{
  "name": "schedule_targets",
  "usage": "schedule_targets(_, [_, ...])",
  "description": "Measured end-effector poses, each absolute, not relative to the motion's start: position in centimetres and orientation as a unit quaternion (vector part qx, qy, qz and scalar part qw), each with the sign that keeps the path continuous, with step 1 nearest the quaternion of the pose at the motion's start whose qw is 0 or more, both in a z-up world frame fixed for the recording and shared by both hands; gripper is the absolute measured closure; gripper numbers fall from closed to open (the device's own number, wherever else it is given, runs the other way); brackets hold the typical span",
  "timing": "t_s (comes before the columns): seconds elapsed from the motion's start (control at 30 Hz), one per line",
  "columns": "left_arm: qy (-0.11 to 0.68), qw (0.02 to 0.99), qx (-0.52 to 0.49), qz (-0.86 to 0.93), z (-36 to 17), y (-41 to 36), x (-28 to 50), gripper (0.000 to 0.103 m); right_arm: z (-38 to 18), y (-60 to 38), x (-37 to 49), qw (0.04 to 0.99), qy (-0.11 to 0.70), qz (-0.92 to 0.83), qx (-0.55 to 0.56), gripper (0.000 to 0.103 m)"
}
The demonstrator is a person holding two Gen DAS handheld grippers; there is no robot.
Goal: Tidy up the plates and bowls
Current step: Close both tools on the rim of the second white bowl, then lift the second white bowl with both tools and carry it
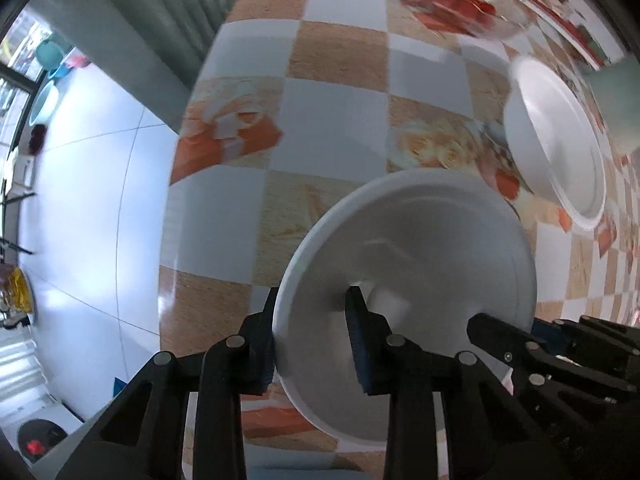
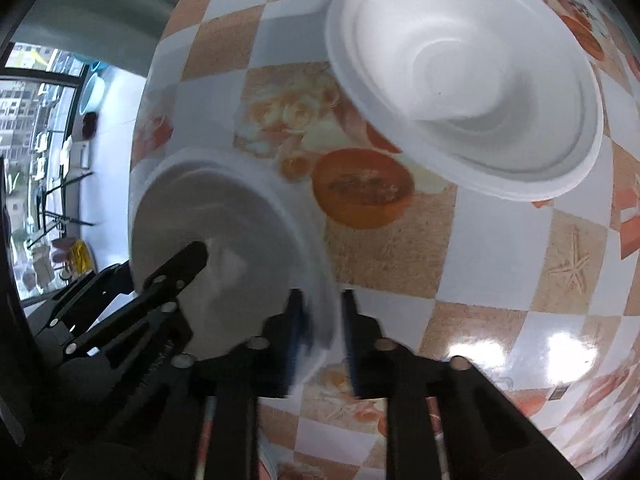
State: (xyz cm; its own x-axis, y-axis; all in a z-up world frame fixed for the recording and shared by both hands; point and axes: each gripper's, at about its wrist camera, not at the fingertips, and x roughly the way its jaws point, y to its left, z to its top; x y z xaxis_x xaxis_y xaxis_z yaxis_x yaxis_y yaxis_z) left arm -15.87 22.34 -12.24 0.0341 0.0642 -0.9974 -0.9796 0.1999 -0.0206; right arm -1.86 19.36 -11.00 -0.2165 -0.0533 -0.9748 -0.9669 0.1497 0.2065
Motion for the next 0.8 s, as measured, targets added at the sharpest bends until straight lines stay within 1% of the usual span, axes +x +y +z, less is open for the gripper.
schedule_targets(0.13, [0.532, 0.579, -0.435, 0.438, -12.2, 21.2, -14.2, 0.075, -11.1, 18.0, 0.6, 0.452, 0.617, 0.483, -0.425, 0.088])
schedule_targets(0.3, [0.549, 0.595, -0.418, 0.412, -12.1, 18.7, -9.7, 0.075, -10.9, 15.7, 5.1, 0.465, 0.622, 0.459, -0.431, 0.087])
schedule_targets(0.43, [0.547, 0.604, -0.425, 0.394, -12.3, 17.4, -6.3, 0.075, -10.8, 13.4, 9.1, 0.480, 0.633, 0.435, -0.424, 0.087])
schedule_targets(0.6, [0.564, 0.622, -0.397, 0.370, -12.3, 15.7, -1.6, 0.075, -10.7, 11.1, 13.2, 0.498, 0.640, 0.415, -0.413, 0.087])
schedule_targets(0.8, [0.574, 0.629, -0.384, 0.356, -12.3, 14.8, 1.0, 0.075, -10.2, 8.4, 17.5, 0.506, 0.647, 0.408, -0.399, 0.087])
